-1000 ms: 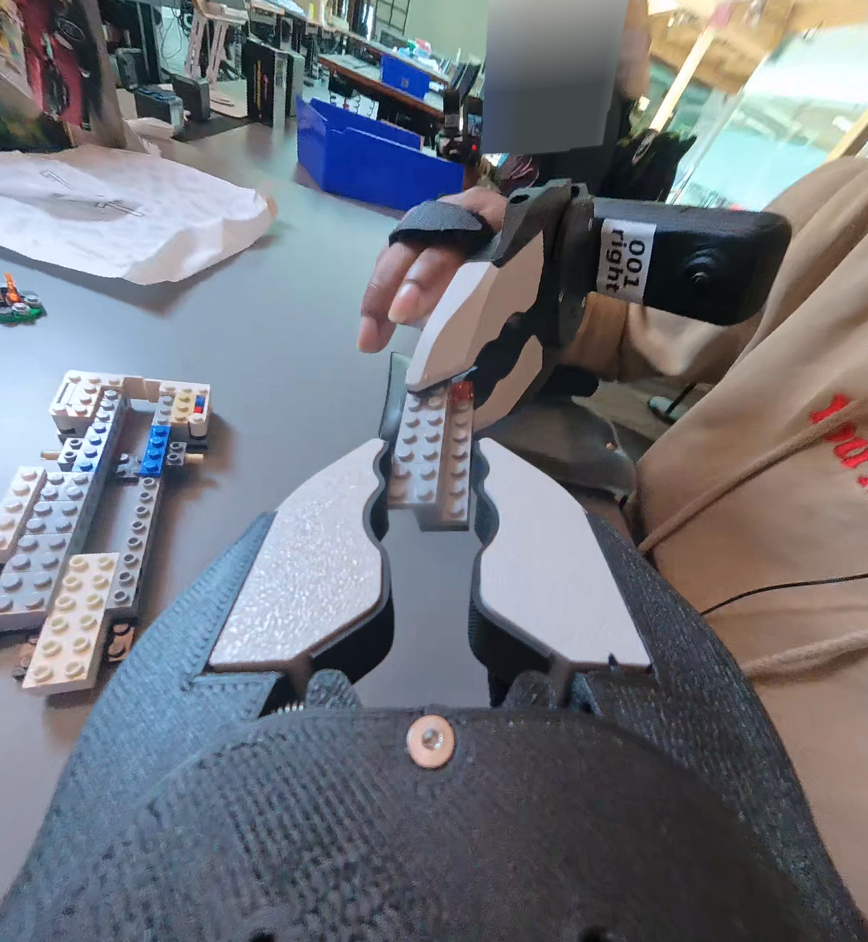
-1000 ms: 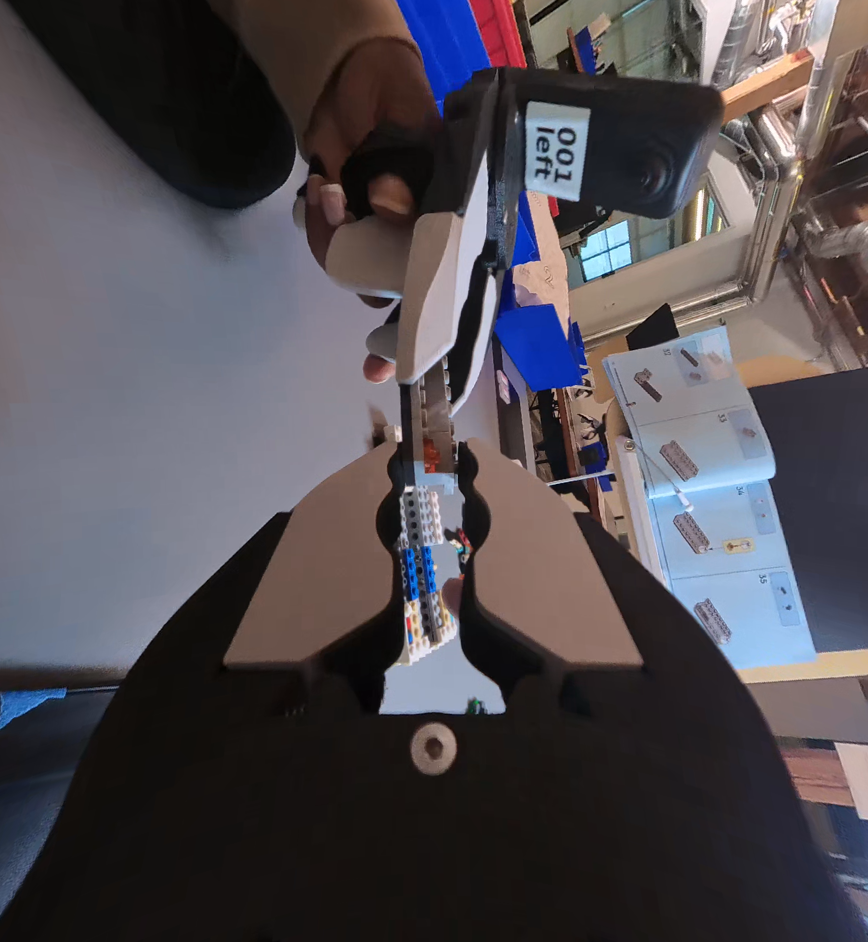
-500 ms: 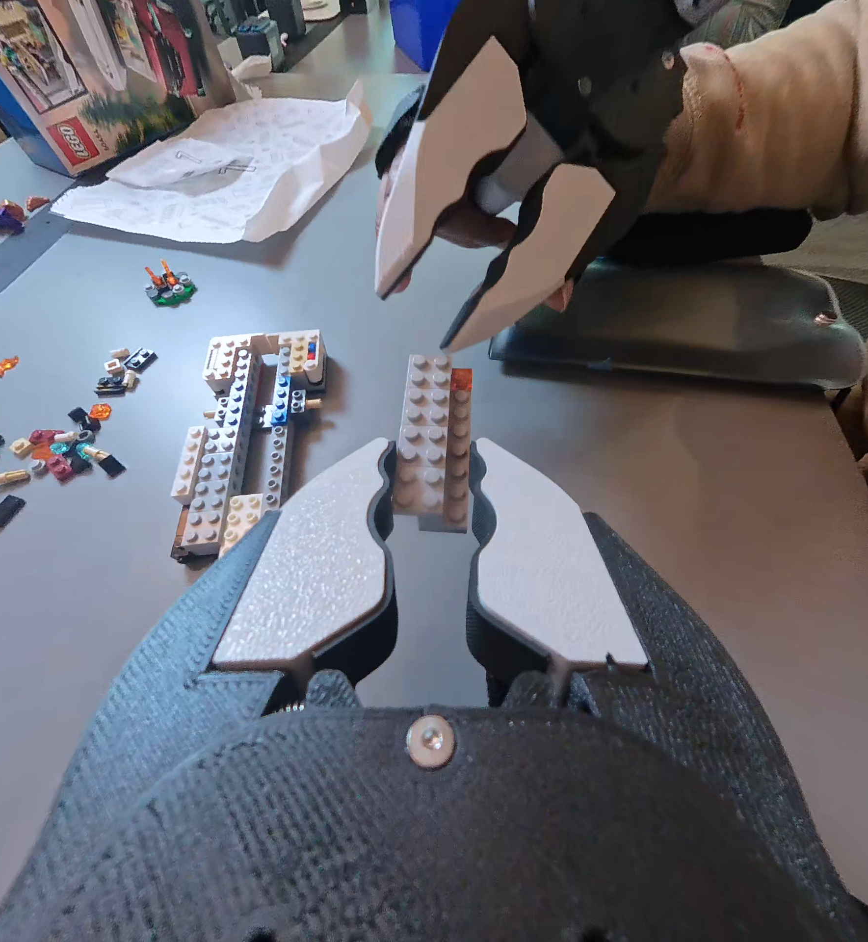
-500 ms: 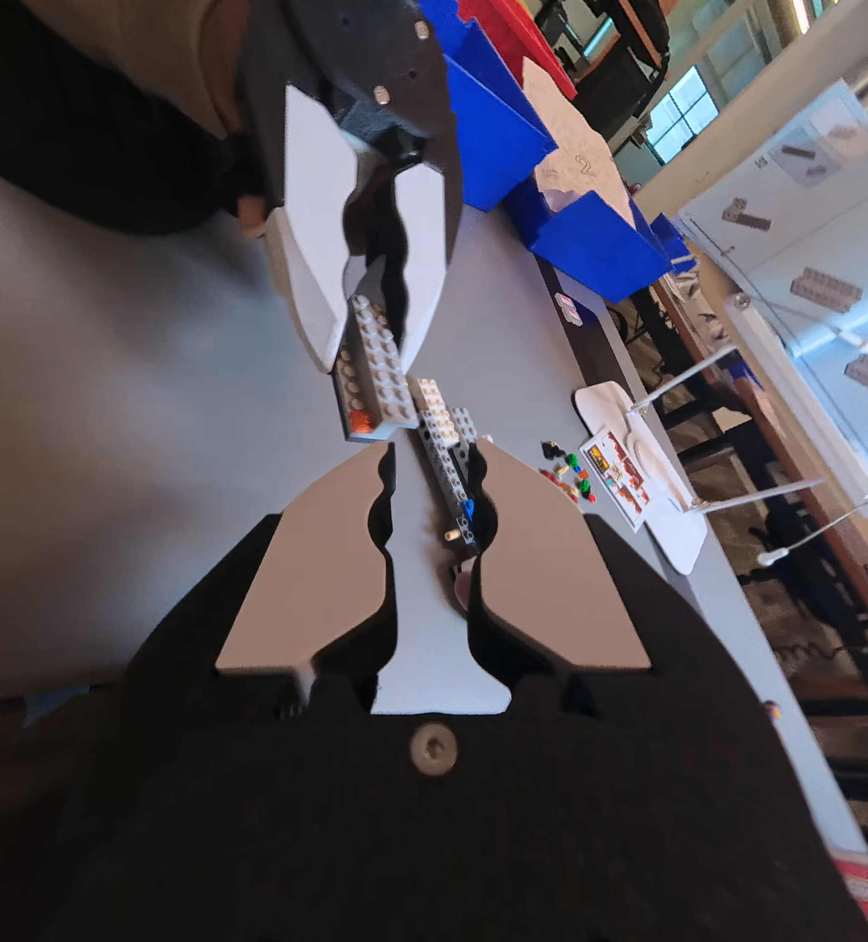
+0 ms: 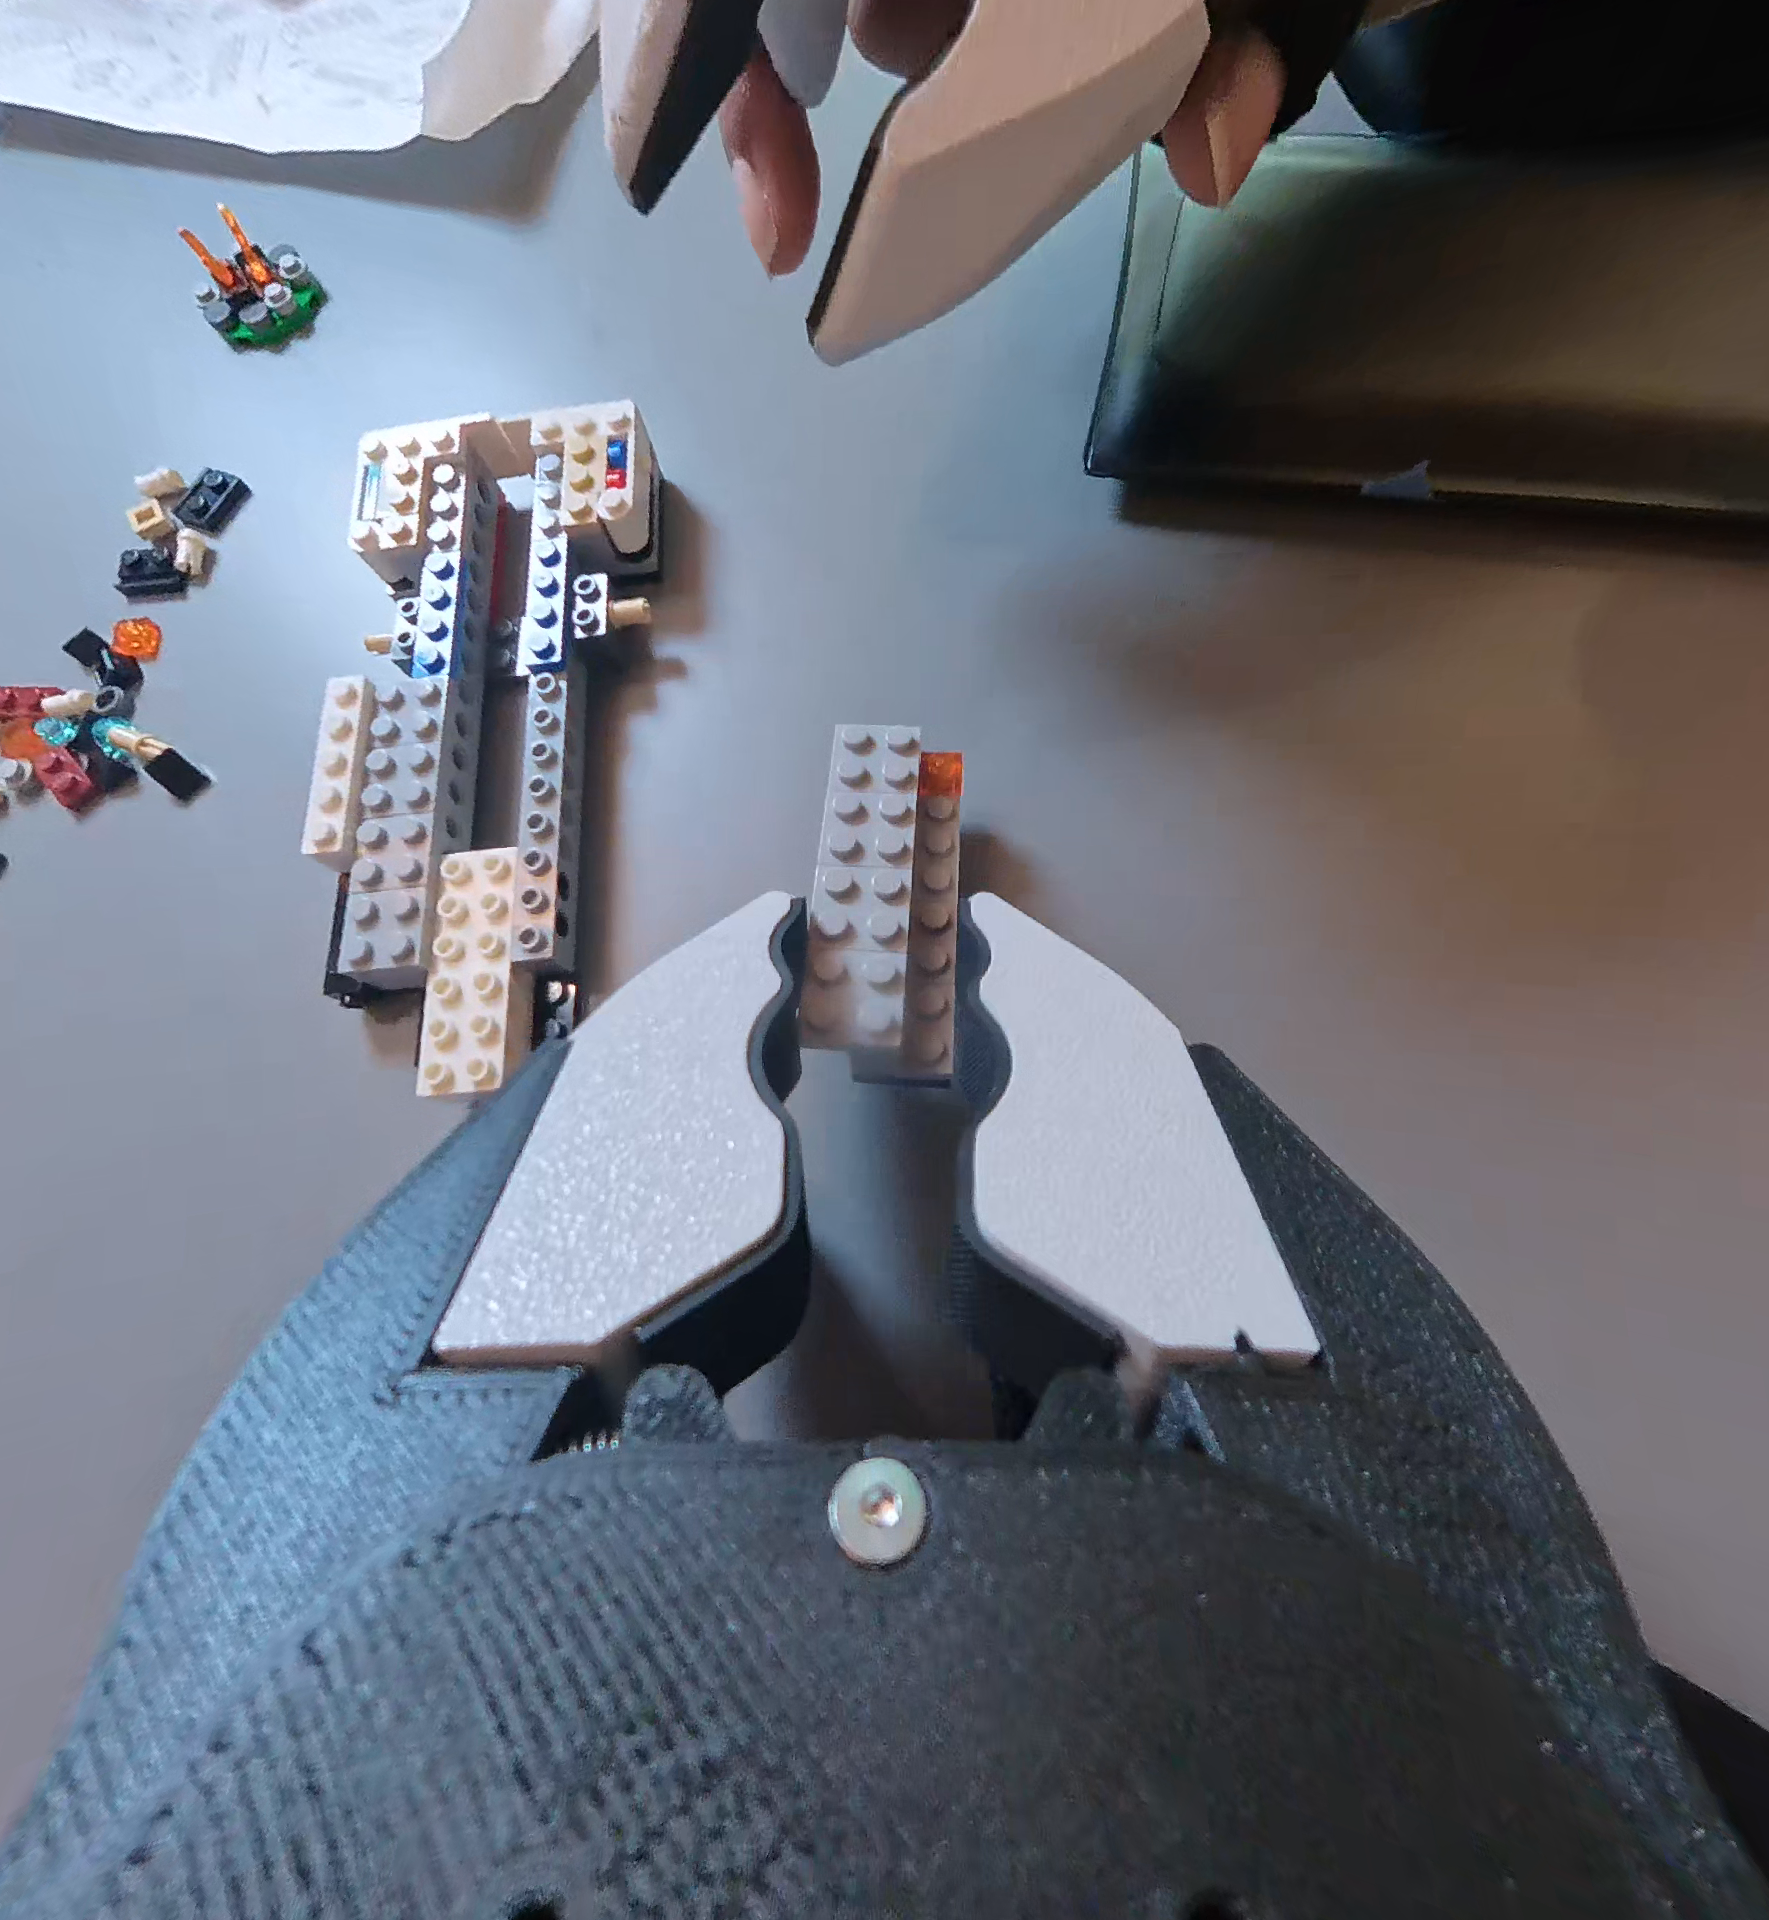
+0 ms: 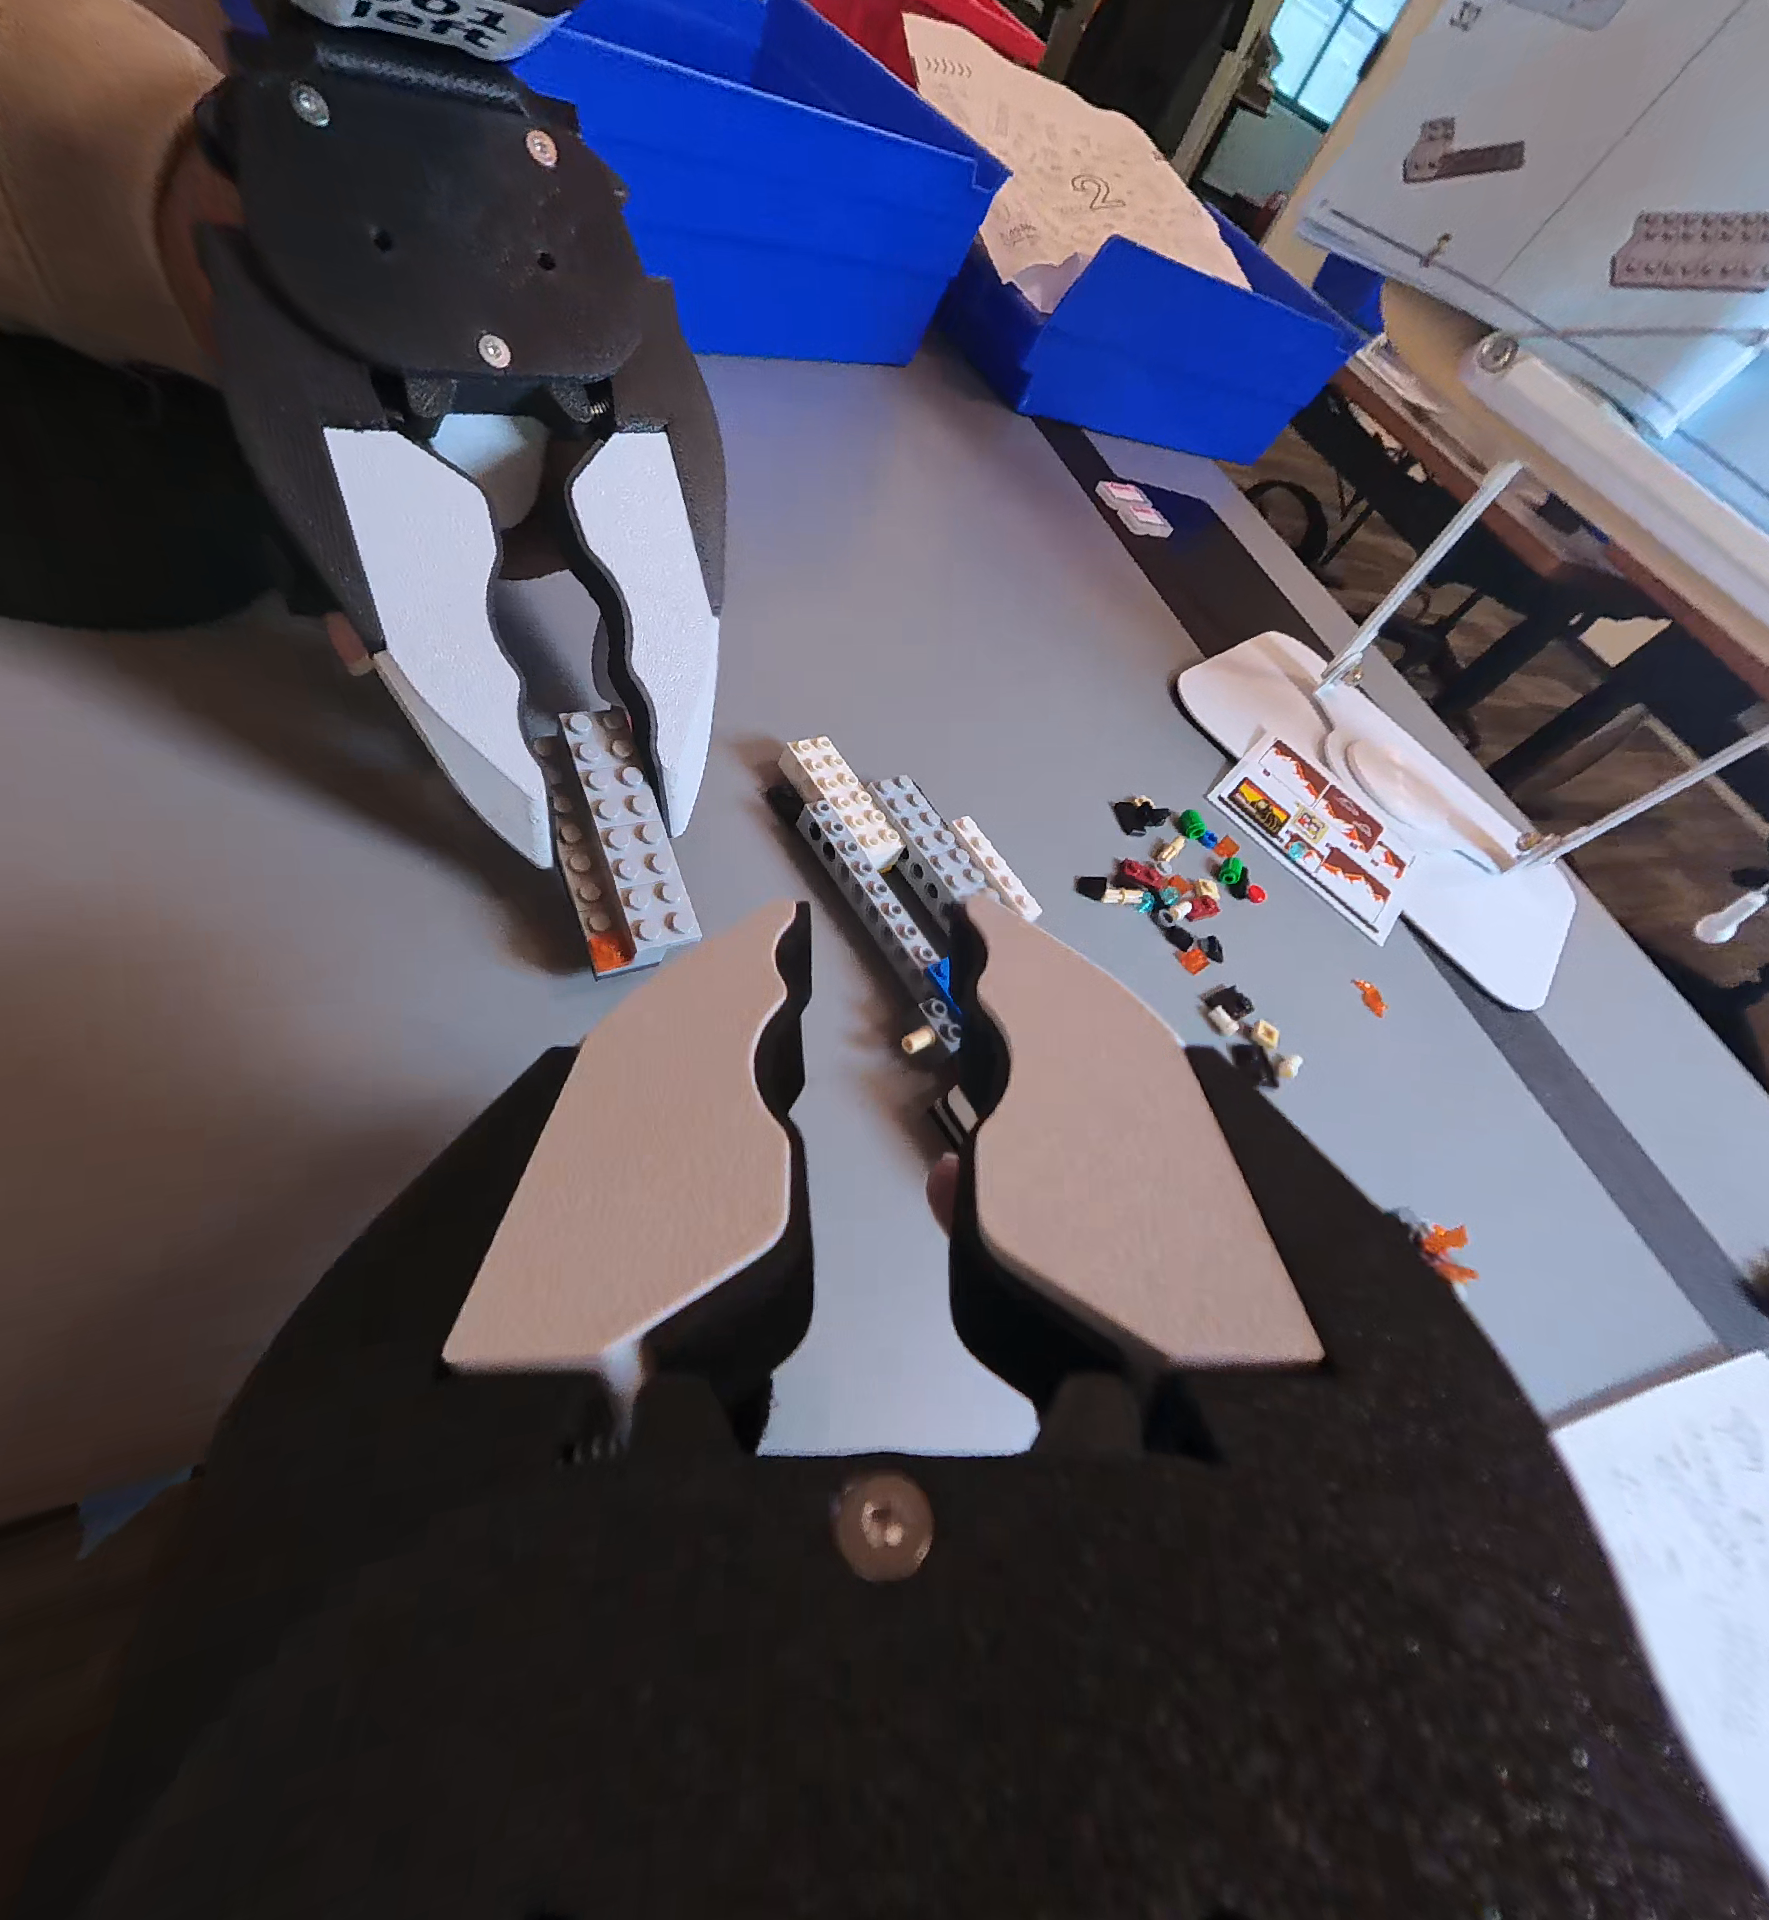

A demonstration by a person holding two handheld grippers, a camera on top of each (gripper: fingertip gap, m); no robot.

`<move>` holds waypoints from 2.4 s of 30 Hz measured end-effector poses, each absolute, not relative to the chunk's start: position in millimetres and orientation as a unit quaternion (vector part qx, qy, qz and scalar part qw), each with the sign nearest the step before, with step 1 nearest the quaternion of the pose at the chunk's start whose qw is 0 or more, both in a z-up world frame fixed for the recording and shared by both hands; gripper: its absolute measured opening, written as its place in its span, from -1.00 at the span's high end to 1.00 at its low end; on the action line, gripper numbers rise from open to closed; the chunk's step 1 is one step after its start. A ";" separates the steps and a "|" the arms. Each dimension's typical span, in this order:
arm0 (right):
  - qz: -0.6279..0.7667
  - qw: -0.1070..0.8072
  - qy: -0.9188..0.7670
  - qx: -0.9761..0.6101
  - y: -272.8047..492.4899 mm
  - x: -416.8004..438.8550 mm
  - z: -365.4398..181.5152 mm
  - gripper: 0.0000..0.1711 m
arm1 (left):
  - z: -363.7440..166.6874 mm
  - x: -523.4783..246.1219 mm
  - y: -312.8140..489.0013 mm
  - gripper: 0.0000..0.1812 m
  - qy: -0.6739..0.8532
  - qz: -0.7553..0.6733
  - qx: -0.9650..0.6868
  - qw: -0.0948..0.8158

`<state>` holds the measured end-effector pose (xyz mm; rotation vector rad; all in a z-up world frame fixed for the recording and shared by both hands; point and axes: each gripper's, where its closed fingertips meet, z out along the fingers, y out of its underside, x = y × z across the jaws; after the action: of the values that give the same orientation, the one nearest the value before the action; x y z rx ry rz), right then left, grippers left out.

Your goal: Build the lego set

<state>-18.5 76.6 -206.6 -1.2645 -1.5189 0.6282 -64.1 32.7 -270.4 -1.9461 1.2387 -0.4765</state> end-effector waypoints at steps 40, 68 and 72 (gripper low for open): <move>0.240 0.622 -0.459 -0.588 202.5 24.0 -122.3 0.57 | -63.2 -331.7 18.2 0.67 0.114 0.051 -0.714 0.689; 0.206 0.592 -0.506 -0.592 142.1 25.8 -138.3 0.65 | -272.9 -477.9 81.7 0.69 0.179 0.022 -0.960 0.216; 0.199 0.591 -0.509 -0.594 136.6 31.6 -138.4 0.66 | -277.8 -480.3 85.1 0.77 0.185 0.026 -0.961 0.203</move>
<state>31.6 136.6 -138.4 -1.3829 -1.1838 0.4623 -480.3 85.1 -277.8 -2.6820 0.5158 0.0717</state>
